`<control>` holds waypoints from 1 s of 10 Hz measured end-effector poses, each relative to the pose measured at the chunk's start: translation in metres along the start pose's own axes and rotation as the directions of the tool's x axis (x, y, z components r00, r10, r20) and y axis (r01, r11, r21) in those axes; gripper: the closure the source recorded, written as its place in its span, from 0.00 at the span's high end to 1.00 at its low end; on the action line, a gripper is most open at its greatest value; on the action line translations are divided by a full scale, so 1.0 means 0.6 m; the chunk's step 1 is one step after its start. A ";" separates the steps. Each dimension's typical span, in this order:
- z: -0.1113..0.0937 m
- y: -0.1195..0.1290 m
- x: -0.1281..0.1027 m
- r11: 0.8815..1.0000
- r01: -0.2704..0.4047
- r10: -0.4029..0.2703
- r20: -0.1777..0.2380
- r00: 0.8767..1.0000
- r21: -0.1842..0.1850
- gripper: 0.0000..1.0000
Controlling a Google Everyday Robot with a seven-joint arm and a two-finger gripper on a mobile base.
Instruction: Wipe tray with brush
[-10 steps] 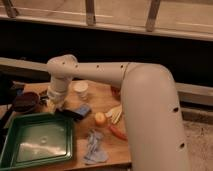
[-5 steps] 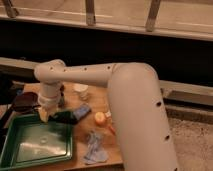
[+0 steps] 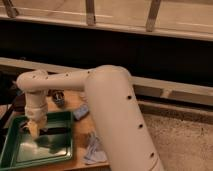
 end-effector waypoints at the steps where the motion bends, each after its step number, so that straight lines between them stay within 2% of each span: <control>1: 0.022 -0.003 0.015 0.999 0.013 -0.014 -0.027 1.000 -0.039 0.09; 2: 0.033 -0.007 0.034 0.998 0.008 -0.010 -0.038 0.999 -0.063 0.09; 6: 0.033 -0.005 0.032 0.998 0.009 -0.011 -0.036 0.999 -0.063 0.09; 8: 0.033 -0.007 0.023 0.998 0.003 -0.006 -0.051 0.999 -0.062 0.09; 10: 0.049 -0.003 0.005 0.996 -0.006 0.000 -0.074 0.997 -0.086 0.09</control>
